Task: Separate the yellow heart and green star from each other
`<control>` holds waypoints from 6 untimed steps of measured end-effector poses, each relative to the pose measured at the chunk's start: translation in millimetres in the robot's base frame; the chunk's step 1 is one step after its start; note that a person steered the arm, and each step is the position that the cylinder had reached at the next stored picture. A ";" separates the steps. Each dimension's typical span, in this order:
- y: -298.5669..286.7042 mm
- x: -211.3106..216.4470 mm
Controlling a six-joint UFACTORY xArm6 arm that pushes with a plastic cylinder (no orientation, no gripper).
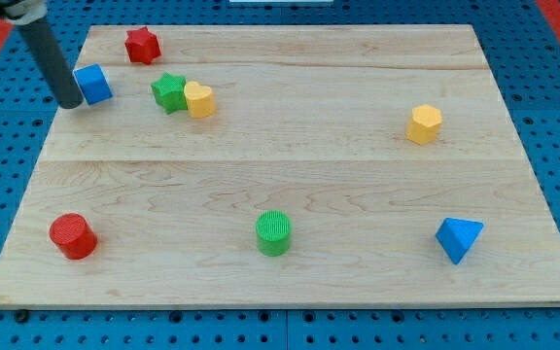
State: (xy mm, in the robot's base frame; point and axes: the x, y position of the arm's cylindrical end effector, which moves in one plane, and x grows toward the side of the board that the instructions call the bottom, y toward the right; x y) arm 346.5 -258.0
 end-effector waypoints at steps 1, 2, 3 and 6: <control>4.2 -24.0; 6.7 -38.7; 9.4 -38.7; 88.8 4.7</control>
